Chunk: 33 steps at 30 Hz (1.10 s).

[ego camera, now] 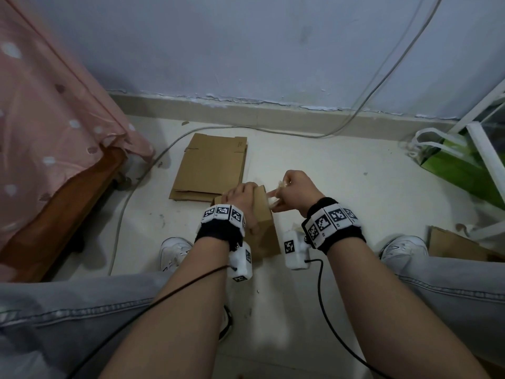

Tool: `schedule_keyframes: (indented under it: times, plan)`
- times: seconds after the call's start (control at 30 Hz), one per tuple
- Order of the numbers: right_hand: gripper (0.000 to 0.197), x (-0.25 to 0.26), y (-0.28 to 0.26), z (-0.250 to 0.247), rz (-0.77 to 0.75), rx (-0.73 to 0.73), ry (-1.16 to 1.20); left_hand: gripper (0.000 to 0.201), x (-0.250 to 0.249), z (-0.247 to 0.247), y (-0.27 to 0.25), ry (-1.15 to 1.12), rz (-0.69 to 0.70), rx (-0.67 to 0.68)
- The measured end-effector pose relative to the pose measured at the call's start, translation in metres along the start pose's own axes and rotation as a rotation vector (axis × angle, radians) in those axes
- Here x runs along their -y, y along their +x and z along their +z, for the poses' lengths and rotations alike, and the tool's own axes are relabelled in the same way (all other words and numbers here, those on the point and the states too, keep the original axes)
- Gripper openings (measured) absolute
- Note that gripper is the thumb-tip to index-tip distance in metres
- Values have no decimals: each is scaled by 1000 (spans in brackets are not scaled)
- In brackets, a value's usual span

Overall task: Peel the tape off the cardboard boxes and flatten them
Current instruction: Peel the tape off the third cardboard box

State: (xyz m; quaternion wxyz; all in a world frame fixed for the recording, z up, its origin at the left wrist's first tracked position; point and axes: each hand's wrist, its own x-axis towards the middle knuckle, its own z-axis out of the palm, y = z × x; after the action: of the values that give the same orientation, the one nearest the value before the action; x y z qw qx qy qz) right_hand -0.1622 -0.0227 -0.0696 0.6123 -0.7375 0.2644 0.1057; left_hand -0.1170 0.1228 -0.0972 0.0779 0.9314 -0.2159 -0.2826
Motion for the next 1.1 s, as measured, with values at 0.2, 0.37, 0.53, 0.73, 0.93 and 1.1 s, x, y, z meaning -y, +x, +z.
schedule_keyframes:
  times: [0.2, 0.37, 0.53, 0.73, 0.93, 1.1]
  plan:
    - [36, 1, -4, -11, 39, -14, 285, 118, 8, -8, -3, -90, -76, 13]
    - [25, -5, -1, -4, 93, -23, 422, 118, 14, -11, -8, -137, -95, -9]
    - [28, 3, -2, 2, 92, 54, 501, 128, 13, -14, -13, -73, -39, 26]
    - [12, -6, 0, -1, 177, 53, 683, 98, 14, -13, -15, -121, -19, 7]
    - [35, -20, 4, -8, 255, 42, 839, 97, 18, -8, -16, -189, 11, -51]
    - [27, -31, 10, -13, 303, -29, 771, 93, 35, -12, -18, -273, -22, -39]
